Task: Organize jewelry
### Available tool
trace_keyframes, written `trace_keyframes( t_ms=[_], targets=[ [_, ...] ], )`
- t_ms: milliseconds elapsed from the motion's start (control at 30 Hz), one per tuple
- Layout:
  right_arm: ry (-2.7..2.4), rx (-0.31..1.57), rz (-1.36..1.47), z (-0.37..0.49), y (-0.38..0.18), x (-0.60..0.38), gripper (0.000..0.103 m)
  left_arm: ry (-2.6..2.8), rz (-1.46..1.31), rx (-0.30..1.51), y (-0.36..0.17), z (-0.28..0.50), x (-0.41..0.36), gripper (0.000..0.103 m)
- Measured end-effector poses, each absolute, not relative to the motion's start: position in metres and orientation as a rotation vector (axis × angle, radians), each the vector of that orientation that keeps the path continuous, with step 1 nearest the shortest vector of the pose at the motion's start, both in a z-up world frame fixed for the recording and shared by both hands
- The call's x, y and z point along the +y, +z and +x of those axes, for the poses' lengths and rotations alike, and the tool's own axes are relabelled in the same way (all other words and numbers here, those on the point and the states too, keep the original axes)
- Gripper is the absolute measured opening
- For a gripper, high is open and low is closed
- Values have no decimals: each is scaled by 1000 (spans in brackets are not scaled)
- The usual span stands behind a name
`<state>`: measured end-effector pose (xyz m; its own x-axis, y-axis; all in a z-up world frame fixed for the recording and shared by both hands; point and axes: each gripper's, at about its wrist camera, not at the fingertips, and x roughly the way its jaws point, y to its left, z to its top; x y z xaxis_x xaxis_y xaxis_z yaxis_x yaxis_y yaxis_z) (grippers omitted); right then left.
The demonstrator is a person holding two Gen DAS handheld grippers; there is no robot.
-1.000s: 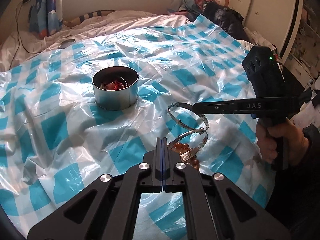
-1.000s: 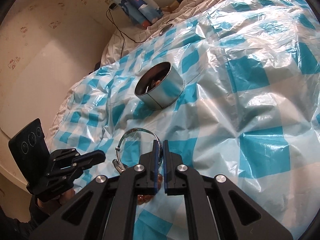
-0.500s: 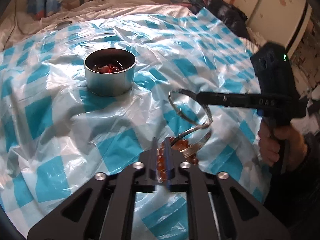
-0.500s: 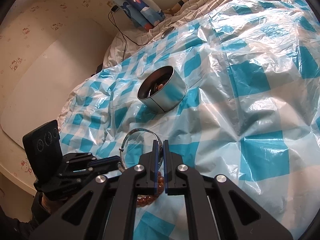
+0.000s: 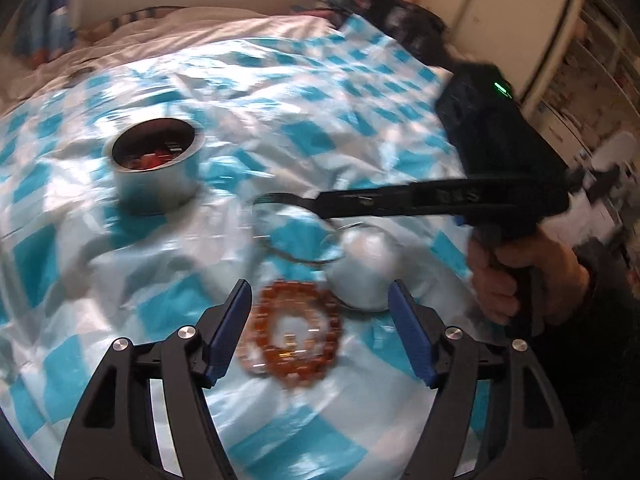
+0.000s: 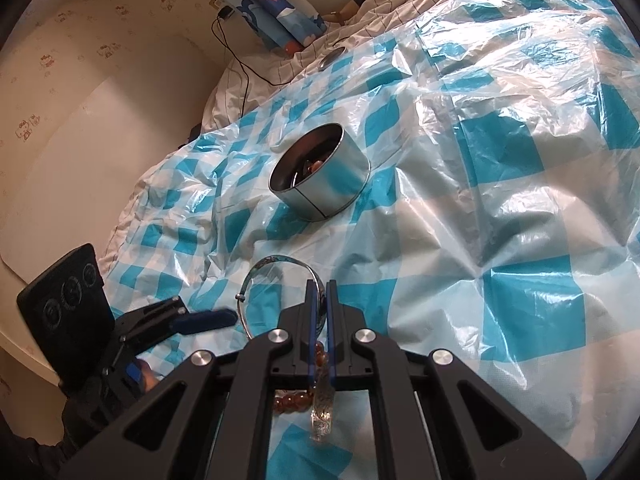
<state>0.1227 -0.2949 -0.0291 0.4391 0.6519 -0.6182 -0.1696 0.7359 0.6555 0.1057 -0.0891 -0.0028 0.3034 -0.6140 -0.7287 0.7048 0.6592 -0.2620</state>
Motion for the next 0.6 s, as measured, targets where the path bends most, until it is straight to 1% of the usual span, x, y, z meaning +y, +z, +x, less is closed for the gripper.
trace_keyframes(
  t_ms=[267, 400, 433, 467, 500, 533, 567, 600],
  targets=[
    [520, 958, 574, 123, -24, -300, 5, -869, 211, 905, -12, 105, -132, 67],
    [469, 901, 615, 123, -16, -318, 5, -788, 158, 979, -26, 133, -147, 67],
    [466, 896, 621, 123, -14, -321, 5, -779, 152, 998, -32, 138, -150, 55],
    [464, 891, 626, 124, -14, -323, 5, -769, 164, 1029, -41, 143, -155, 25],
    [464, 887, 630, 124, -13, -325, 5, -749, 194, 1044, -47, 144, -159, 14],
    [465, 888, 632, 125, -13, -325, 5, -729, 237, 1038, -50, 142, -163, 7],
    [468, 889, 633, 125, -13, -325, 5, -727, 263, 1039, -51, 140, -166, 3],
    [470, 888, 632, 127, -13, -325, 5, -729, 273, 1038, -49, 138, -166, 3]
  ],
)
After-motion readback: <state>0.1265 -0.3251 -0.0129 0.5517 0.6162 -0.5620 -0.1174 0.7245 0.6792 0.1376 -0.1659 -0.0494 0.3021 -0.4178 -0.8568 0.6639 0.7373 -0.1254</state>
